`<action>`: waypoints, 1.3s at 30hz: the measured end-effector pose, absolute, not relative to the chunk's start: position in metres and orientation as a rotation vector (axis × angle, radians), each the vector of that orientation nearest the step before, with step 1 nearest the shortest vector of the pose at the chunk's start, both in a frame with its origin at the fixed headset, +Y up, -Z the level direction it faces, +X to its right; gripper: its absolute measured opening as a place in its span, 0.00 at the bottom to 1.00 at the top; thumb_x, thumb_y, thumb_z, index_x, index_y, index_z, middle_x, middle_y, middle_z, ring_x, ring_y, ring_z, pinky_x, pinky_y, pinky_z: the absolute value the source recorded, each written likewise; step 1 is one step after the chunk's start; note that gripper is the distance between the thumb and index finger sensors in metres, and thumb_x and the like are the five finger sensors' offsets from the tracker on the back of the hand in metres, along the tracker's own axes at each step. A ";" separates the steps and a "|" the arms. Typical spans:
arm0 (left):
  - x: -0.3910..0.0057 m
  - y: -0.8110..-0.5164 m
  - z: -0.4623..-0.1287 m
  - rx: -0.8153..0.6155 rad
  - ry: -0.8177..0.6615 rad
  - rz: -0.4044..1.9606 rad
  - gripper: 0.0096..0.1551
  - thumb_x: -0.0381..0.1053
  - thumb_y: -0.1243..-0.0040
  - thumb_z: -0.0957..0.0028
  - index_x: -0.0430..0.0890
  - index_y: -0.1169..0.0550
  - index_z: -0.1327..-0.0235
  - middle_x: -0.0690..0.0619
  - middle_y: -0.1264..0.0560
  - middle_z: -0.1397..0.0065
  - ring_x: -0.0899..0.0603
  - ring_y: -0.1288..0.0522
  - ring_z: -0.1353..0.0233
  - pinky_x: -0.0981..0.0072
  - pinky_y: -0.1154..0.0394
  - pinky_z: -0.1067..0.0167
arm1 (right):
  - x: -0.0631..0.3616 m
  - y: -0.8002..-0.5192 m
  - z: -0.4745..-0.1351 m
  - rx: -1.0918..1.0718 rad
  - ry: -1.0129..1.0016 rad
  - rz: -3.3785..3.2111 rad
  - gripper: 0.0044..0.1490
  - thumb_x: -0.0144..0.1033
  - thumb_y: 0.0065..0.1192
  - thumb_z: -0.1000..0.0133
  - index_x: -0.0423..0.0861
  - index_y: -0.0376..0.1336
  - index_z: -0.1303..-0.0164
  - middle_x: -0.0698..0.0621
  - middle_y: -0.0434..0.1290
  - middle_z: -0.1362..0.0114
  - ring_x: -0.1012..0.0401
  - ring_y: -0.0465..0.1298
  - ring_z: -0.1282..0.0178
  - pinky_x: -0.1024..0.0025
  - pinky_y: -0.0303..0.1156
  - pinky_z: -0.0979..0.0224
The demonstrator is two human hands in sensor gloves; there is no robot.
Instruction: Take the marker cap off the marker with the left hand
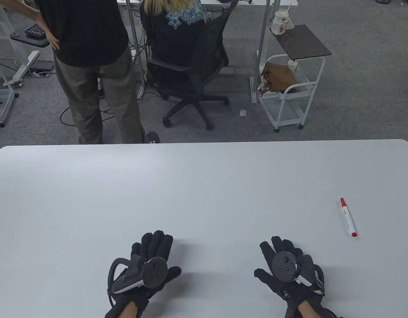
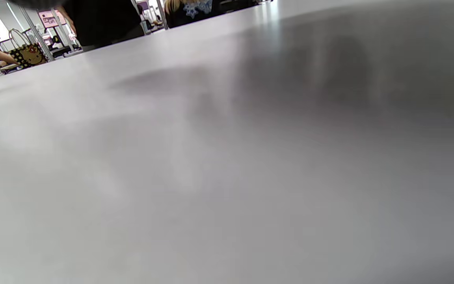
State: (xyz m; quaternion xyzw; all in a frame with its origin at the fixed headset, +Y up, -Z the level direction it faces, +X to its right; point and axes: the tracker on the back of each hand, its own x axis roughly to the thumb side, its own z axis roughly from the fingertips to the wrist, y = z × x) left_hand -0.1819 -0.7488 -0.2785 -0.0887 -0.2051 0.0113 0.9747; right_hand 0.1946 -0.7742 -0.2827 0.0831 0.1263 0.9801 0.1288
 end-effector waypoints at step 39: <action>-0.184 -0.746 -0.277 -0.216 -0.399 0.035 0.56 0.76 0.67 0.41 0.44 0.63 0.13 0.33 0.59 0.10 0.21 0.55 0.14 0.26 0.51 0.25 | 0.364 -0.700 -0.343 -0.794 0.042 2.479 0.51 0.62 0.51 0.47 0.61 0.38 0.17 0.46 0.36 0.12 0.40 0.43 0.12 0.40 0.42 0.15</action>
